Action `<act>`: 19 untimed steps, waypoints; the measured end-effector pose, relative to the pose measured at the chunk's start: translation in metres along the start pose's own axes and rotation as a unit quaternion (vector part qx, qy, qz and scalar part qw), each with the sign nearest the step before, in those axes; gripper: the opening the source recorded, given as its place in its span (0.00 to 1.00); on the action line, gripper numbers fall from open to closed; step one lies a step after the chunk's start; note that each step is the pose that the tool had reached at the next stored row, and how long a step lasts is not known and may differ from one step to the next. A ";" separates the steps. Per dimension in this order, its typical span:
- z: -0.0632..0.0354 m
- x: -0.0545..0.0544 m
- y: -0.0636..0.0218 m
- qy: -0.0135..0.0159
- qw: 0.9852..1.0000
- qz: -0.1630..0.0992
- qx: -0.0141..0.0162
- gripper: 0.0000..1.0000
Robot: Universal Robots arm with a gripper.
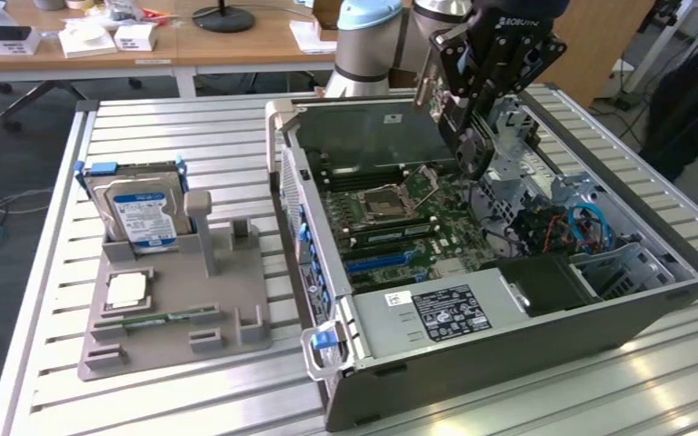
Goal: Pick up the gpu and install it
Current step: 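Insert the gpu into the slot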
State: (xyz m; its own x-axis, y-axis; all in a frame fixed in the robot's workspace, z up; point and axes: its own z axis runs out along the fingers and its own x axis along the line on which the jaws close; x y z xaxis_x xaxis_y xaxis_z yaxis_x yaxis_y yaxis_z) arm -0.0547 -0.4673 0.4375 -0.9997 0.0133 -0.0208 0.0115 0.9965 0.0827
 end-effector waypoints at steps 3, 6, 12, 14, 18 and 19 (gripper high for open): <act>0.0001 0.000 0.0000 0.001 1.000 -0.016 0.000 0.26; 0.0002 0.000 -0.0001 0.003 0.999 -0.039 0.000 0.26; 0.0002 0.000 0.0000 0.008 0.996 -0.093 0.000 0.26; 0.0003 0.000 0.0000 0.009 0.994 -0.111 0.000 0.26; 0.0004 0.000 -0.0001 0.012 0.989 -0.147 0.000 0.26; 0.0004 0.000 0.0000 0.013 0.988 -0.156 0.000 0.26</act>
State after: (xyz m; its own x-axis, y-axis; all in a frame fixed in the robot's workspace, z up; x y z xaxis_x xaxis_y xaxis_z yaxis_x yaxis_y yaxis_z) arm -0.0548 -0.4673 0.4371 -0.9549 -0.2962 -0.0201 -0.2968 0.9518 0.0767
